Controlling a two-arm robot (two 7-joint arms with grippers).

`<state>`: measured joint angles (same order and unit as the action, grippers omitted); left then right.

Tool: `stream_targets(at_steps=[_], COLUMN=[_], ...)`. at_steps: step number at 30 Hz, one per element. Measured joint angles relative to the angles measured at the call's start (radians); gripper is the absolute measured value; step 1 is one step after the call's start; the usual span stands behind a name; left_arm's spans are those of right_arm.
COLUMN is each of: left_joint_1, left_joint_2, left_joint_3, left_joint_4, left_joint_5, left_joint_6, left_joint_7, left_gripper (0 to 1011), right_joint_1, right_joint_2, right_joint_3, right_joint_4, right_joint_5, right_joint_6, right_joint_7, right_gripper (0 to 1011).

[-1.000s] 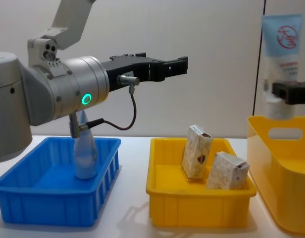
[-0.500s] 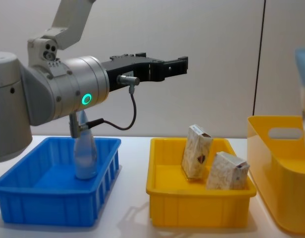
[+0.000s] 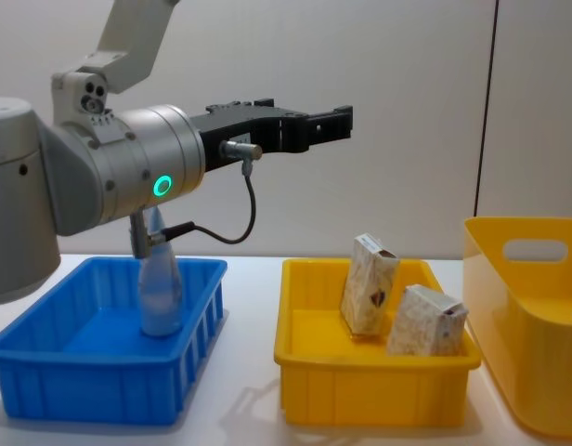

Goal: Bimanual collaborative sorting of washing and personal care products

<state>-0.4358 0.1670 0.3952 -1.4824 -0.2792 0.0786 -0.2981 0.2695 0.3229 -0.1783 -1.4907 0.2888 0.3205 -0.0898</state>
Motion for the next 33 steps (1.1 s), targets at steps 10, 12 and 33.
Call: stream_targets(at_steps=[10, 12, 33], left_joint_1=[0.000, 0.000, 0.000], left_joint_2=[0.000, 0.000, 0.000], left_joint_3=[0.000, 0.000, 0.000], left_joint_4=[0.000, 0.000, 0.000], left_joint_5=[0.000, 0.000, 0.000], left_joint_6=[0.000, 0.000, 0.000], left_joint_7=[0.000, 0.000, 0.000], left_gripper=[1001, 1001, 1001], right_joint_1=[-0.015, -0.017, -0.061], right_joint_2=[0.001, 0.001, -0.015], right_joint_3=[-0.005, -0.007, -0.056], right_joint_4=[-0.031, -0.037, -0.162], right_joint_5=[-0.008, -0.009, -0.012], right_joint_6=[-0.024, -0.028, -0.033], right_joint_7=[0.023, 0.030, 0.103], right_gripper=[1004, 1004, 1004])
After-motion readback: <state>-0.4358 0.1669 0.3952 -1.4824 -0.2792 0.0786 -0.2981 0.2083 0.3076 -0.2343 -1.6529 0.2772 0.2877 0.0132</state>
